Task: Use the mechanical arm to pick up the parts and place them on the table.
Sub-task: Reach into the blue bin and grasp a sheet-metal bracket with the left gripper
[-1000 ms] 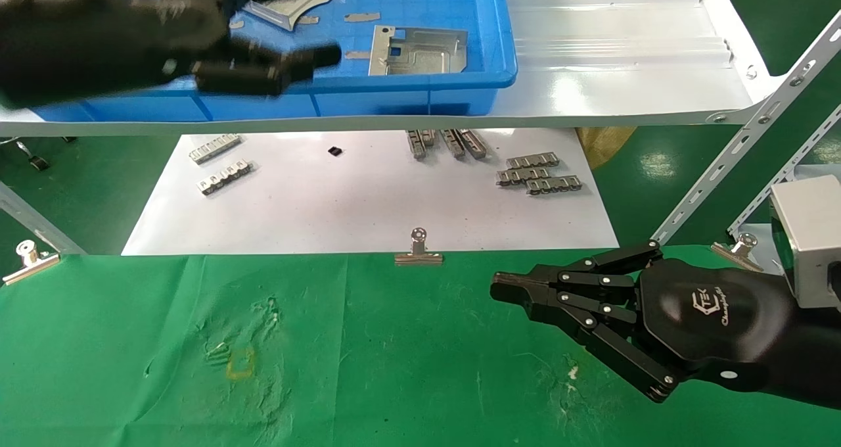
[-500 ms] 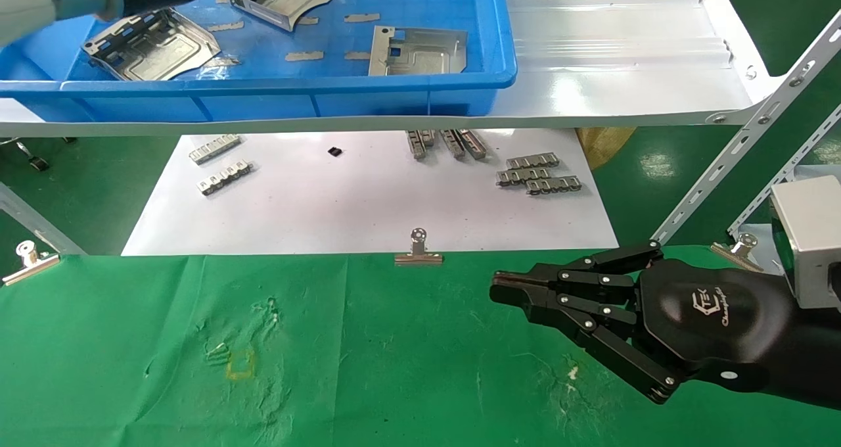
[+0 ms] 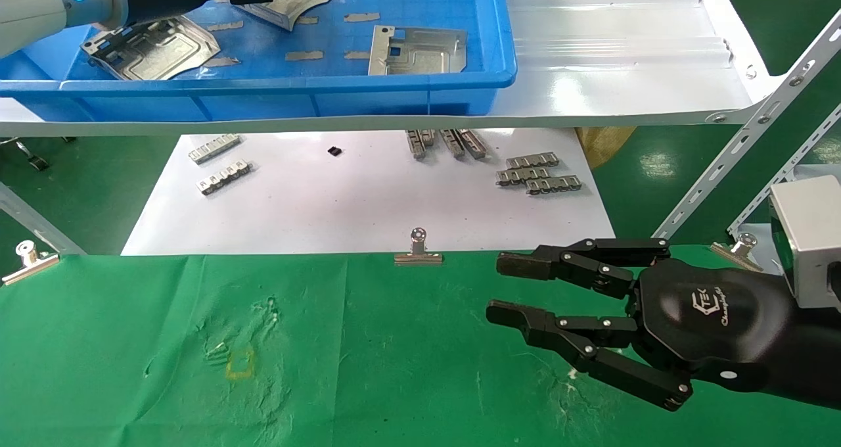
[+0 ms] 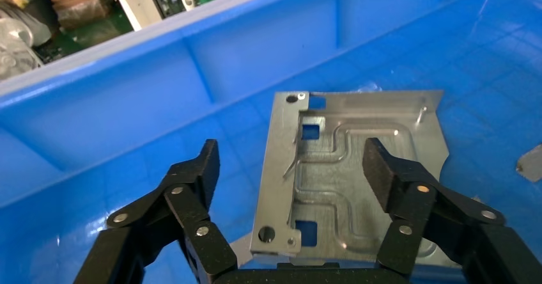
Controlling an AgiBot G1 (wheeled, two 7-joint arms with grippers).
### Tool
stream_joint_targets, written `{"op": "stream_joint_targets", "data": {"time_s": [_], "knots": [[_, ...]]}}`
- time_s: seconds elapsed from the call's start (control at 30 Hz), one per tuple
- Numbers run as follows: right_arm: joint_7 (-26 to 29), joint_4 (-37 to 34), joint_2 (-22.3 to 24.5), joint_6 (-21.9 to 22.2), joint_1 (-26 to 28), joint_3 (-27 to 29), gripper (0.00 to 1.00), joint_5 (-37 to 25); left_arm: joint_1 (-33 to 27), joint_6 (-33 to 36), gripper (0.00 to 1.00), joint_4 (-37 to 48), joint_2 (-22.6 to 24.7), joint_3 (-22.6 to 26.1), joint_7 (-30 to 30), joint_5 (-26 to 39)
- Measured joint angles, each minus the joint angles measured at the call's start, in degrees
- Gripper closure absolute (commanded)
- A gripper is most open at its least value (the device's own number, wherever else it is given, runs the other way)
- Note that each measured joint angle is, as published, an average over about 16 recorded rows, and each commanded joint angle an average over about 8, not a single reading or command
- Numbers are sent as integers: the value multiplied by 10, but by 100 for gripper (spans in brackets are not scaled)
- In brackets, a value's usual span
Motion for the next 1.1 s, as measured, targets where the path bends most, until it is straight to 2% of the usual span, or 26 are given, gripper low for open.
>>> {"op": "stream_joint_targets", "data": {"time_s": [0.8,0.97,1.1], "knots": [[0,0,0,0,0,0,0,0,4,-22,100,5,-4,-1,-29,-2],[0,0,0,0,0,0,0,0,1,-3,100,-3,-10,-5,-29,-8],[0,0,0,0,0,0,0,0,-1,37,100,-13,-20,-12,-25,-18]]}}
